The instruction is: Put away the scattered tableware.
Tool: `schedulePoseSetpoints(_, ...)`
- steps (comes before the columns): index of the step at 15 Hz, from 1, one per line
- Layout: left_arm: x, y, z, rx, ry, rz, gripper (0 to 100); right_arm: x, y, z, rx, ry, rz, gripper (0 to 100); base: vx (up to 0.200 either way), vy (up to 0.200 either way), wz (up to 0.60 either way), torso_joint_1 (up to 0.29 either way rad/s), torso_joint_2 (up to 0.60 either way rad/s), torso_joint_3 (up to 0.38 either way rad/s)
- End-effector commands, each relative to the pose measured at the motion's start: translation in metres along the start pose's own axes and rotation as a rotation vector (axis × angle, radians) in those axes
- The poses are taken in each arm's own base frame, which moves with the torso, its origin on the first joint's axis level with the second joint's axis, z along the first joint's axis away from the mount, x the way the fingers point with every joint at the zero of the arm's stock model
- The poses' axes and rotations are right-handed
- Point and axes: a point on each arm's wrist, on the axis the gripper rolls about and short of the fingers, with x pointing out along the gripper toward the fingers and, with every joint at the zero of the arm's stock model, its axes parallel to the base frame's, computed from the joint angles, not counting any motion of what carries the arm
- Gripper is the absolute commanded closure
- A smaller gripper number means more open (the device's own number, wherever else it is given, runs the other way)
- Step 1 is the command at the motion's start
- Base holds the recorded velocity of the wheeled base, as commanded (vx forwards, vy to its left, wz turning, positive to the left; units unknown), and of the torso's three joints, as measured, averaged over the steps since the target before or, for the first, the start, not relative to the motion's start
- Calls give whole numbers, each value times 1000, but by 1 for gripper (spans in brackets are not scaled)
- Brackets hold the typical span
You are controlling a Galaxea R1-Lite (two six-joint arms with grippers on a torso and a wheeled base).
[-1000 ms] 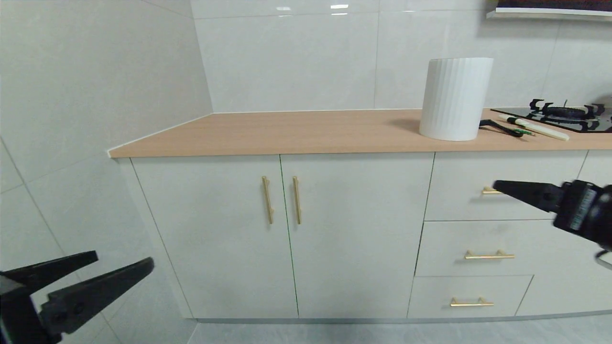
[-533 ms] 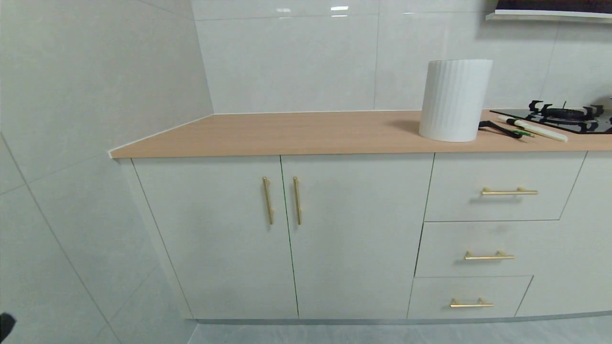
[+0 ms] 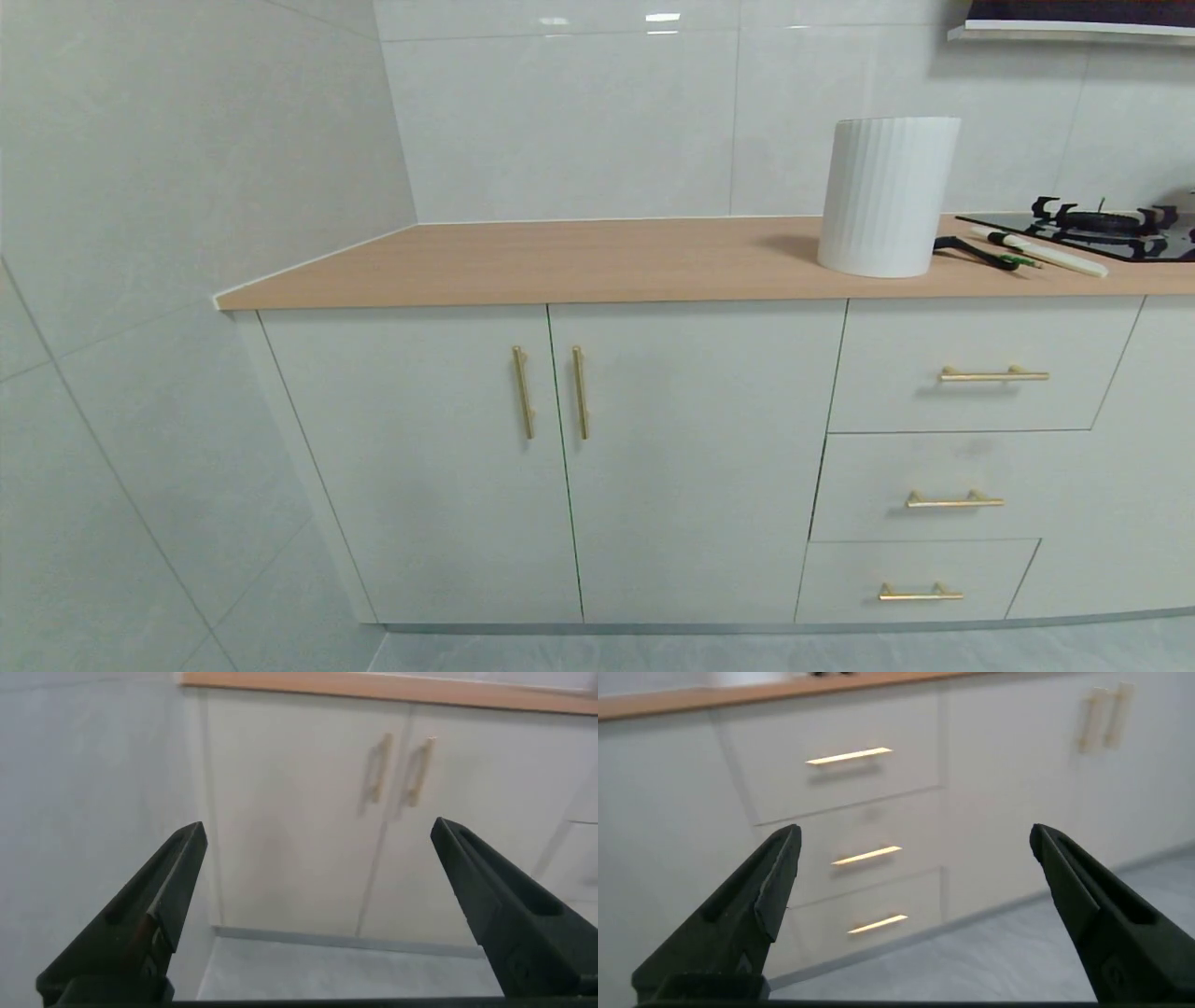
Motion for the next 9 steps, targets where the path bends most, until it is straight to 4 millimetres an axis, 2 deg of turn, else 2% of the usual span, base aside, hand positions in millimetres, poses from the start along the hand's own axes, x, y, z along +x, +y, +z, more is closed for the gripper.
schedulePoseSetpoints(1, -4, -3, -21, 18, -11, 41, 0, 2, 2, -21, -3, 2, -39, 0, 0, 0, 0, 0, 0, 0)
schedulePoseSetpoints(2, 2, -3, -41, 56, 32, 49, 0, 5, 3, -35, -4, -11, -24, 0, 0, 0, 0, 0, 0, 0)
schedulePoseSetpoints(3, 9, -2, -51, 59, 46, 55, 0, 10, 6, -50, -19, -7, 48, 0, 0, 0, 0, 0, 0, 0)
schedulePoseSetpoints(4, 14, -2, -58, 63, 41, 52, 0, 12, 8, -56, -33, -10, 116, 0, 0, 0, 0, 0, 0, 0)
schedulePoseSetpoints(6, 27, -2, -84, 101, 66, 32, 0, 12, 10, -57, -39, -2, 195, 0, 0, 0, 0, 0, 0, 0)
schedulePoseSetpoints(8, 33, -2, -88, 88, -6, -7, 0, 11, 12, -58, -55, 2, 280, 0, 0, 0, 0, 0, 0, 0)
schedulePoseSetpoints(9, 33, -3, -91, 82, 24, -34, 0, 11, 13, -62, -65, 44, 344, 0, 0, 0, 0, 0, 0, 0)
